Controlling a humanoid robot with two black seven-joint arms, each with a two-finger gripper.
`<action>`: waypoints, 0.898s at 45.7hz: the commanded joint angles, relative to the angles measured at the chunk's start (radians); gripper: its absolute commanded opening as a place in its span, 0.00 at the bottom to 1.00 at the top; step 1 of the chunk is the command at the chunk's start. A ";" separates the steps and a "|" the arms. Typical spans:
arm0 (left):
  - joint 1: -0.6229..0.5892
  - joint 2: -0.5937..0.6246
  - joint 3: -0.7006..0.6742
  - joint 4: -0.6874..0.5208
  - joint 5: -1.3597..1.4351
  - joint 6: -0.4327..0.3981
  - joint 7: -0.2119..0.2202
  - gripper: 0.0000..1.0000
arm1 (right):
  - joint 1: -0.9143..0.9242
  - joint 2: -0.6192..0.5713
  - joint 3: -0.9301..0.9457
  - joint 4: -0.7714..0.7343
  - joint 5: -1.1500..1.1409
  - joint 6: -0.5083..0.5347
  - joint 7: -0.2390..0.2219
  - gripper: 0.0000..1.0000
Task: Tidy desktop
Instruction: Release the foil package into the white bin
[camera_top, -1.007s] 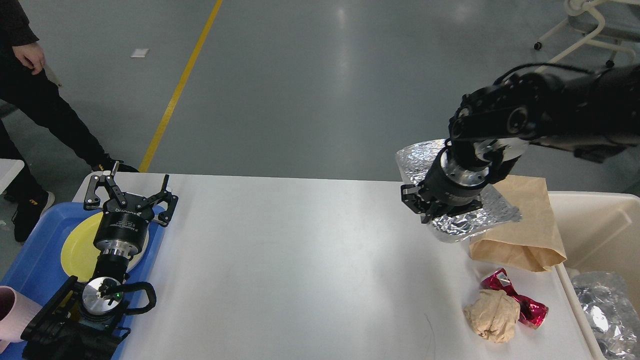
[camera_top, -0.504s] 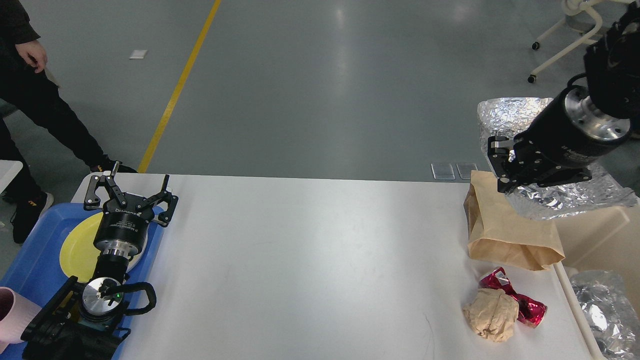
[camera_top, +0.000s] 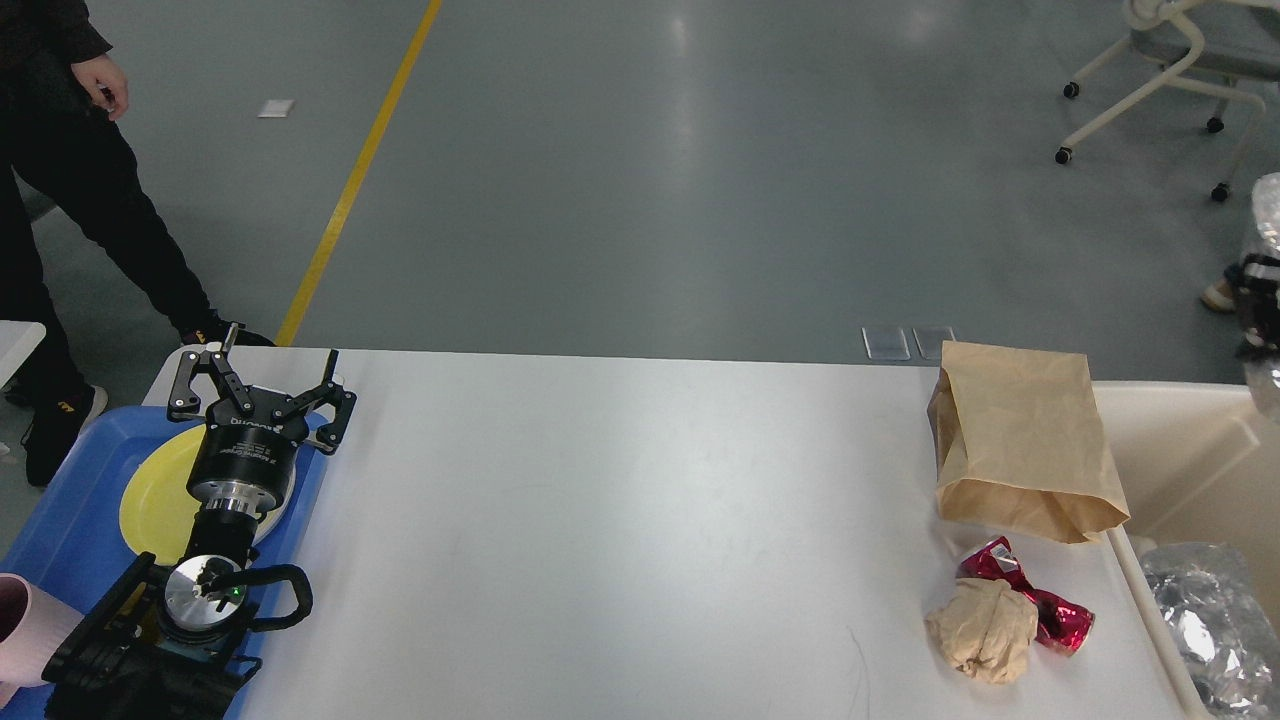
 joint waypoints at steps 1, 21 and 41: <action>0.000 0.000 0.000 0.000 0.000 0.000 -0.001 0.96 | -0.214 -0.148 0.082 -0.200 0.000 -0.017 0.001 0.00; 0.000 0.000 0.000 0.000 0.000 0.000 0.000 0.96 | -1.288 -0.099 0.728 -0.906 0.003 -0.181 -0.002 0.00; 0.000 0.000 0.000 0.000 0.000 0.000 0.000 0.96 | -1.679 0.168 0.789 -1.327 0.012 -0.300 -0.004 0.00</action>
